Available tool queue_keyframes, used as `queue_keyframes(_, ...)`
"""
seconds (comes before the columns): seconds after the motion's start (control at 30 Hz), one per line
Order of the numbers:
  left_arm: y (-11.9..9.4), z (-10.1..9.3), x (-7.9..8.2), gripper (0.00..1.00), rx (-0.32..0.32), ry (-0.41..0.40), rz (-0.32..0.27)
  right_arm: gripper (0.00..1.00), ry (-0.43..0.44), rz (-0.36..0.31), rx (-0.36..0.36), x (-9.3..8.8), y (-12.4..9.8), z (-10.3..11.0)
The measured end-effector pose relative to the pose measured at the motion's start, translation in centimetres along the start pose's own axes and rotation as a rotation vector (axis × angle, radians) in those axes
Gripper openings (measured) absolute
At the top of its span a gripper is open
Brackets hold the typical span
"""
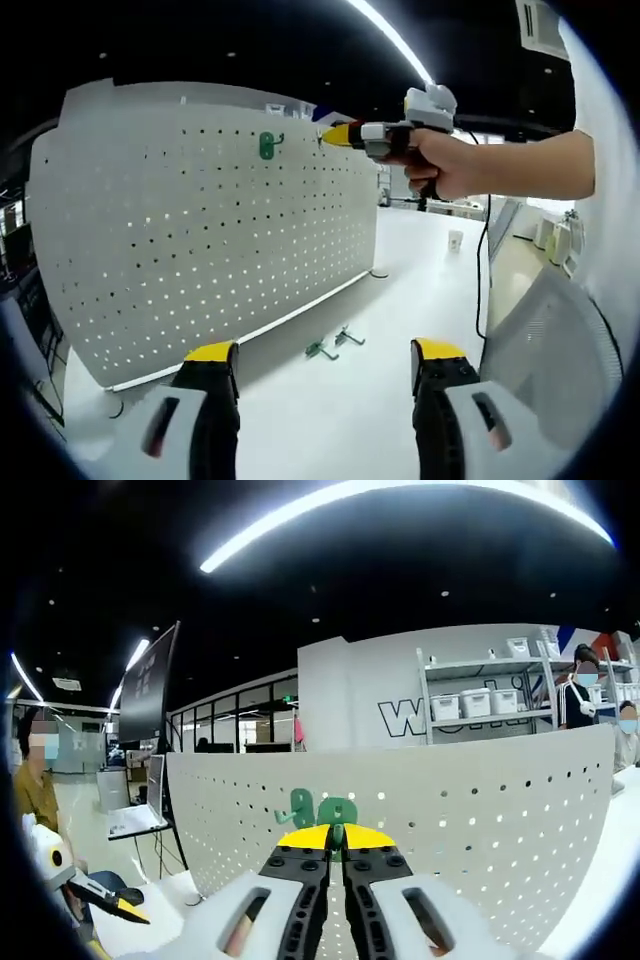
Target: Insert the hook assembly into the mounting plate slot until the hook locks in place.
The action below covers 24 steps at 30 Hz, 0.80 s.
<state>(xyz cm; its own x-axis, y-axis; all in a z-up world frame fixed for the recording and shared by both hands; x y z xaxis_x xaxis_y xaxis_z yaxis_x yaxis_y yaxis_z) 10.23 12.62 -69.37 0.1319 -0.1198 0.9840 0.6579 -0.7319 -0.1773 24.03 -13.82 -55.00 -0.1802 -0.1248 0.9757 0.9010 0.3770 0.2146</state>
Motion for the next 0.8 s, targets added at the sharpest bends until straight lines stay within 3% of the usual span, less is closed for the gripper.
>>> queue_keyframes(0.67,-1.2,-0.2,-1.4,0.72,0.009,-0.011,0.049,0.01,-0.109,-0.013,-0.020,-0.4,2.9,-0.5)
queue_keyframes(0.8,-1.4,-0.2,-1.5,0.72,0.012,-0.014,0.057,0.01,-0.098,-0.005,-0.031,-0.9,3.3,-0.6)
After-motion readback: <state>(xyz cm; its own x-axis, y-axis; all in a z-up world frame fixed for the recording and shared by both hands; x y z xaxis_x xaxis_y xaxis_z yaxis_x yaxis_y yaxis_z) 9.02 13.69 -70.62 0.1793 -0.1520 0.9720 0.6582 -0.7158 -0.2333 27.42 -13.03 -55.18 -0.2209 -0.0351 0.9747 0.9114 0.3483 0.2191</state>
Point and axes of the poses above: the point that each gripper's makers call its tool centre point, and the gripper's own axes: y roughly forward along the fingers, z roughly to its left, x roughly out of its top, the point moved 8 cm from there along -y, roughly backward along the fingers, and after that the axes turned 7 degrees about -z, right-handed, at the moved point
